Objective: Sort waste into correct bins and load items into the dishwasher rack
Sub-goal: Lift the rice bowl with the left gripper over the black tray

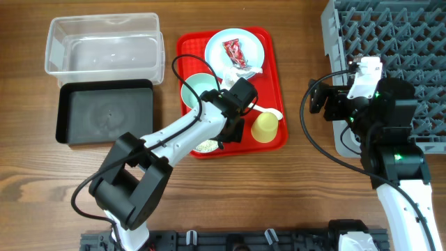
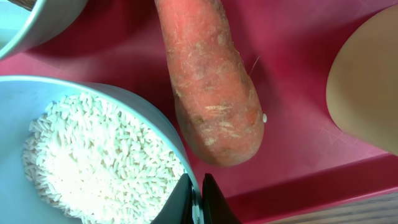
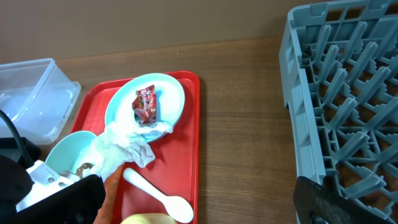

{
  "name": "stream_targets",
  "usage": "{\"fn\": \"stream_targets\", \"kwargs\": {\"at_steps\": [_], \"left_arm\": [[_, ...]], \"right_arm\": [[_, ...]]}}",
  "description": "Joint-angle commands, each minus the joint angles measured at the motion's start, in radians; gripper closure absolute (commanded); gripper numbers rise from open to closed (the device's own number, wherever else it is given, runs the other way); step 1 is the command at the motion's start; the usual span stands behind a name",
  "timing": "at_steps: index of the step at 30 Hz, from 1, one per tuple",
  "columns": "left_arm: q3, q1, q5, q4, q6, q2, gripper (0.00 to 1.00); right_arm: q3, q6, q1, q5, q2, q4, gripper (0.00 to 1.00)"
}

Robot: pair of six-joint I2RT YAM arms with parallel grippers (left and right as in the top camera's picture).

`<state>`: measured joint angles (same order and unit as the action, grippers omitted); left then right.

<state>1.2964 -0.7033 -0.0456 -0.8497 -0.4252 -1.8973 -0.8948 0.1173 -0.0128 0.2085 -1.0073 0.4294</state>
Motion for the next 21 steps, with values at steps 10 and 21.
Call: {"fn": "stream_targets", "kwargs": {"at_steps": [10, 21], "left_arm": [[0.128, 0.031, -0.009, -0.088, -0.002, -0.001, 0.96], [0.220, 0.085, -0.007, -0.188, -0.003, 0.002, 0.96]], "right_arm": [[-0.027, -0.013, -0.007, -0.014, -0.006, -0.007, 0.00], [-0.027, -0.014, -0.007, -0.017, -0.006, -0.007, 0.00]]}}
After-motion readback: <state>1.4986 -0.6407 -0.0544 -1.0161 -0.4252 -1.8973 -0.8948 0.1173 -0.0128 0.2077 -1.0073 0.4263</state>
